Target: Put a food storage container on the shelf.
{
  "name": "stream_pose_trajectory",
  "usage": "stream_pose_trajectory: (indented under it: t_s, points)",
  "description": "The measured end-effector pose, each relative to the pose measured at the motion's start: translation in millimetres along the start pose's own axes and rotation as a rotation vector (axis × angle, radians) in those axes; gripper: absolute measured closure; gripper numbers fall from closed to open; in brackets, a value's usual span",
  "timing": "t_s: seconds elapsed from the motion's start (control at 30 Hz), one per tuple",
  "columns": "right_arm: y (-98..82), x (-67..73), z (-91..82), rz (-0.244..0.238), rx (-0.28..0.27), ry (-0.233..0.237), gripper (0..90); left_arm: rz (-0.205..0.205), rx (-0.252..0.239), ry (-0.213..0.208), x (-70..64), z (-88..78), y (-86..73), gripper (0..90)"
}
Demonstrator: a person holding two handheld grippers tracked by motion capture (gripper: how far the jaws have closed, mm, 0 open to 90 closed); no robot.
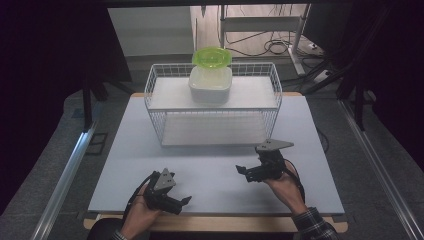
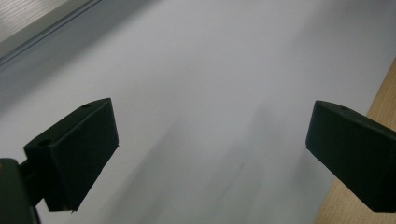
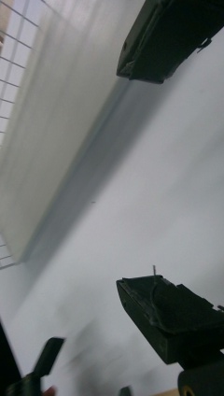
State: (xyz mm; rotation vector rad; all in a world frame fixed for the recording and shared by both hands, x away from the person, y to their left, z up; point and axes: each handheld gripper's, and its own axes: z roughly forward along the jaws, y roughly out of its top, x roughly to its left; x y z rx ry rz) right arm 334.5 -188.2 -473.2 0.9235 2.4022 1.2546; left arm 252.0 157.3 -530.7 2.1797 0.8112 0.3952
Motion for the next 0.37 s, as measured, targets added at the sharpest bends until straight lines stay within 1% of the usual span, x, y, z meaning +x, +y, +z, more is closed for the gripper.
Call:
stream_pose_trajectory:
  t_s: [0.13, 0.23, 0.3, 0.37]
  points:
    - [-17.6, 3.2, 5.1, -0.031, 0.048, -0.013, 1.2, 0.004, -0.001, 0.002, -0.1, 0.4, -0.3, 1.9]
    - [-28.2, 2.5, 9.6, -0.032, 0.086, -0.015, 1.2, 0.009, 0.000, 0.003, -0.8, 0.9, -0.1, 1.8]
    - [-31.9, 0.9, 12.5, -0.035, 0.111, -0.021, 1.2, 0.010, -0.001, 0.003, -1.0, 1.1, 0.3, 1.7]
    - [-32.4, -0.3, 14.0, -0.039, 0.117, -0.034, 1.2, 0.012, -0.003, 0.003, -1.0, 1.4, 0.7, 1.6]
